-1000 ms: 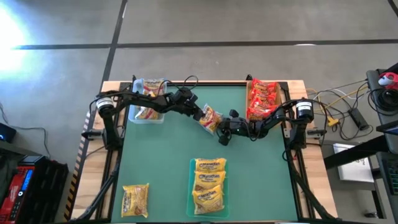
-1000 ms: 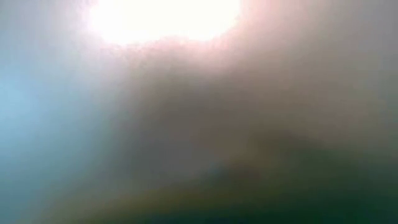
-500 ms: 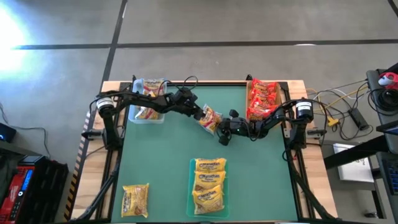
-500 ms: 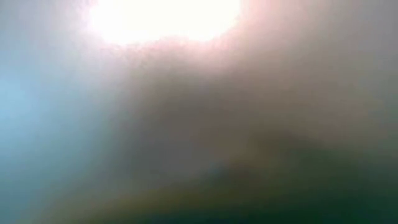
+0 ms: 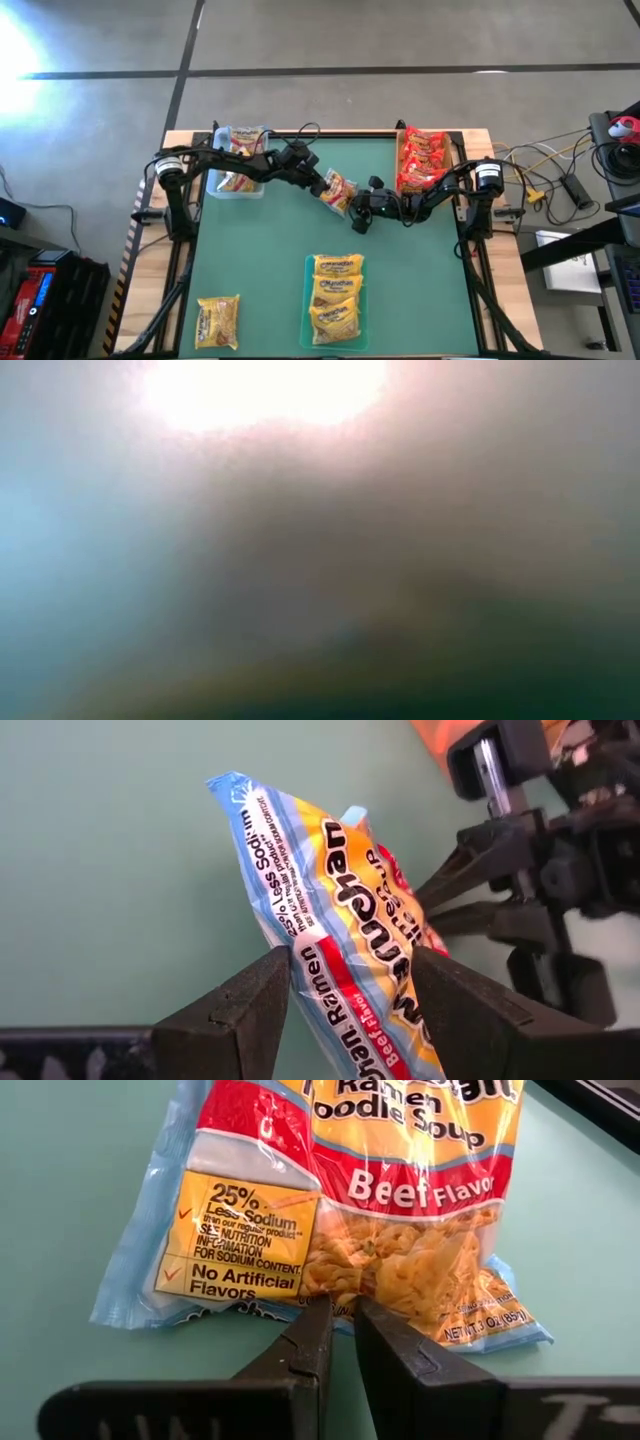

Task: Sort Maruchan noodles
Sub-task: Put the blue noodle pack into the transparent bin

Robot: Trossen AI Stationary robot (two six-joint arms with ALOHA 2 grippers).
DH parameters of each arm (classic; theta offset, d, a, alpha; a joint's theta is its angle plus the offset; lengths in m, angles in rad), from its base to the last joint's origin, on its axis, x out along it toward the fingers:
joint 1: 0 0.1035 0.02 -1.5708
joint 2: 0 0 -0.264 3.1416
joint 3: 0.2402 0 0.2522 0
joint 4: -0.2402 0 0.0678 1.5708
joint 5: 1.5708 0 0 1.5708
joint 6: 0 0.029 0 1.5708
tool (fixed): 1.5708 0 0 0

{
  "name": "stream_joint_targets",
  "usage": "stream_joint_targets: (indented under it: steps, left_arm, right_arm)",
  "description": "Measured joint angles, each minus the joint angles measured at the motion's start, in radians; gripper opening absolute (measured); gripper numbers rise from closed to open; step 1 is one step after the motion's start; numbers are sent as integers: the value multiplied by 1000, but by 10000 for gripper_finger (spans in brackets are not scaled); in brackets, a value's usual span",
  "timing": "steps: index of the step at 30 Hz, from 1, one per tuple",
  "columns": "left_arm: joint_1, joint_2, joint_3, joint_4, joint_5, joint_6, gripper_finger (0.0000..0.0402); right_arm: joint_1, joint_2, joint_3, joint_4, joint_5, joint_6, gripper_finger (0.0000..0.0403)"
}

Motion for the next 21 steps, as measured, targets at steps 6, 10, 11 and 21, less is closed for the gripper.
stream_joint_targets:
  steps: [6, 10, 11, 21]
  left_arm:
    - [8, 0, 0, -90, -55, 40, 194]
    - [11, 0, 0, -69, -68, -28, 194]
    - [11, 0, 5, -70, -31, -38, 194]
    - [16, 0, 13, -87, -26, -1, 194]
  right_arm:
    - [0, 0, -3, 2, 0, 7, 42]
    - [0, 0, -3, 1, -1, 19, 42]
    - [0, 0, -3, 1, -1, 22, 43]
    - [0, 0, -11, 9, -4, 43, 43]
